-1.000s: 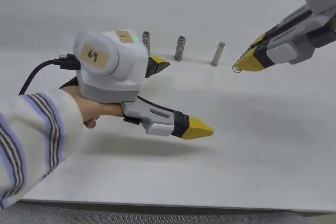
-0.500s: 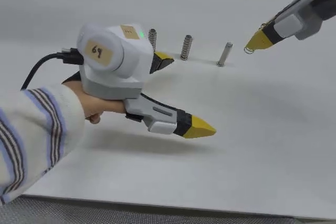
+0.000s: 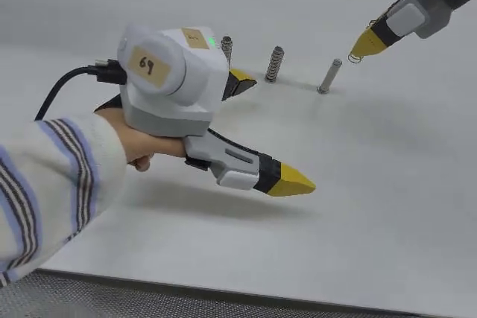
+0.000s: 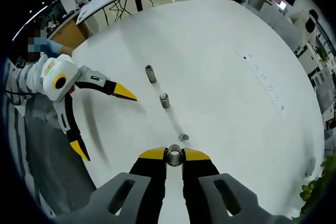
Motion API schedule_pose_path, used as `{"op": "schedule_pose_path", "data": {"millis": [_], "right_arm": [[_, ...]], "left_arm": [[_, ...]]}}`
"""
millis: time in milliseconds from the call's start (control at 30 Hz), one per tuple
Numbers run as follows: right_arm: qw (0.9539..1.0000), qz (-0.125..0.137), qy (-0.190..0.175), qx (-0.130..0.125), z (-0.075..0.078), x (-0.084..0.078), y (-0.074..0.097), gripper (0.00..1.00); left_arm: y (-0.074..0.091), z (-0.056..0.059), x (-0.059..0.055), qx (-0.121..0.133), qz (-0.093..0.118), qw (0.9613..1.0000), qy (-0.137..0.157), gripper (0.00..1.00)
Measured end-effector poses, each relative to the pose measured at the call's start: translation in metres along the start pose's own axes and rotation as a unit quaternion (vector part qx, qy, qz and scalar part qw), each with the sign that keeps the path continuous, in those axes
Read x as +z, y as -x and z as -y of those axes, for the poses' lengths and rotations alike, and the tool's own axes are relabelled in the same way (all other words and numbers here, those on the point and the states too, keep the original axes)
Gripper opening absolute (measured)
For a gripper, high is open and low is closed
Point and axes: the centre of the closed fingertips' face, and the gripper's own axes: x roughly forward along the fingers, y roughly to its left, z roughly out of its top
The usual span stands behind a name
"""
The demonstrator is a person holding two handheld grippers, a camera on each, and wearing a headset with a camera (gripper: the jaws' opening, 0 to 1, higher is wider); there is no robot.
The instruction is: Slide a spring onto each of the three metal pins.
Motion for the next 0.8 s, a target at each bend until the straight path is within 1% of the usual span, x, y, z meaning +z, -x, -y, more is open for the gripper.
{"op": "schedule_pose_path", "data": {"millis": [100, 233, 333, 600, 800], "right_arm": [[0.9999, -0.008, 0.01, -0.003, 0.004, 0.001, -0.006, 0.08], [0.9999, -0.012, 0.01, 0.004, 0.005, 0.003, -0.011, 0.08], [0.9996, -0.019, 0.02, 0.003, 0.008, 0.003, -0.015, 0.08], [0.9992, -0.026, 0.031, 0.002, 0.012, 0.004, -0.019, 0.08], [0.999, -0.026, 0.035, 0.008, 0.014, 0.003, -0.024, 0.08]], "left_arm": [[0.001, -0.004, -0.002, 0.007, -0.006, 1.0, -0.001, 0.98], [0.001, -0.005, -0.002, 0.007, -0.006, 1.0, 0.002, 0.98], [0.001, -0.006, -0.001, 0.009, -0.007, 0.9999, 0.002, 0.98], [0.002, -0.008, -0.004, 0.011, -0.014, 0.9998, 0.001, 0.98], [0.003, -0.01, -0.005, 0.012, -0.017, 0.9998, -0.001, 0.98]]}}
